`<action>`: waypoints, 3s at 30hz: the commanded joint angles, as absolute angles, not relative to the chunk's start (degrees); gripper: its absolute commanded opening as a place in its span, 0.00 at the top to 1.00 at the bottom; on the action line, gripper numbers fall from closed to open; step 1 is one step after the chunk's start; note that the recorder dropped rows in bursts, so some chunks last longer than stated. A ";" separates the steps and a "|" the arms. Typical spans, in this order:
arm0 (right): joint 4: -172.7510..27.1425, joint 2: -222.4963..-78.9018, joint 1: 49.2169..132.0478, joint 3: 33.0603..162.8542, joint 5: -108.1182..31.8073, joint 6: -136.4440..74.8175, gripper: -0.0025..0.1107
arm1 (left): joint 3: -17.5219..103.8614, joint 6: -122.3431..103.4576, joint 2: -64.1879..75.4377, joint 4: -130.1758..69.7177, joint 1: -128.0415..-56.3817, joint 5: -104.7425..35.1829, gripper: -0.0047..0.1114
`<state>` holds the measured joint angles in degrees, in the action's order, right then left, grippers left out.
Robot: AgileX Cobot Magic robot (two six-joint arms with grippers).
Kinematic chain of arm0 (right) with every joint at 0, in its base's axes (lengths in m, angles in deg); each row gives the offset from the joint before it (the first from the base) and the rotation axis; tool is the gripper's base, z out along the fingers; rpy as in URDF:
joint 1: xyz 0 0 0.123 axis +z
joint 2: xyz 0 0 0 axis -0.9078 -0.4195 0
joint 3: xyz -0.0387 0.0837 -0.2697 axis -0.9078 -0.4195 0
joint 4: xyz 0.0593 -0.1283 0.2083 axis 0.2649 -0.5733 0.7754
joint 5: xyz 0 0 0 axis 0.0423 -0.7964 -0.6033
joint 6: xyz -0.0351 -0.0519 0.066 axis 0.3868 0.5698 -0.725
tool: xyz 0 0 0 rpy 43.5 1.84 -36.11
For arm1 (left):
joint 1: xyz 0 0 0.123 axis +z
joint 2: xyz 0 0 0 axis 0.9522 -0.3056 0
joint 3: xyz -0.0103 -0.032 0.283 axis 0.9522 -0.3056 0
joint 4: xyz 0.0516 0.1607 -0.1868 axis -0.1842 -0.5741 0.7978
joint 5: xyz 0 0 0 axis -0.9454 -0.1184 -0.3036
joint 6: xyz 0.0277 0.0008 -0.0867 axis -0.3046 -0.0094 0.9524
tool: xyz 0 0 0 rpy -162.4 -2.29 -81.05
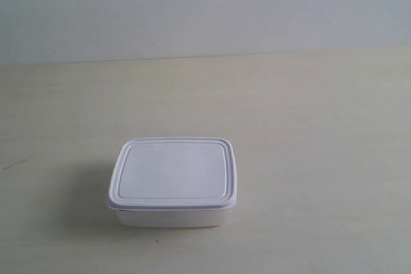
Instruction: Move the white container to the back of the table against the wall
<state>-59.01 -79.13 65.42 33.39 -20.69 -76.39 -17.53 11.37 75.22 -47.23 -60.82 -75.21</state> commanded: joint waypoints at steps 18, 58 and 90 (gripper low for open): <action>-94.59 -78.90 65.05 46.54 -26.05 -93.56 0.98 | -17.52 58.11 75.44 -46.65 -60.80 -94.16 0.96; -172.75 -125.15 72.37 78.05 1.25 -151.43 0.98 | 21.91 119.13 33.89 -130.18 -82.60 -67.24 0.96; -172.75 -168.52 96.85 67.90 -8.10 -152.51 0.98 | 9.15 114.87 -7.35 -130.18 -95.10 -53.57 0.96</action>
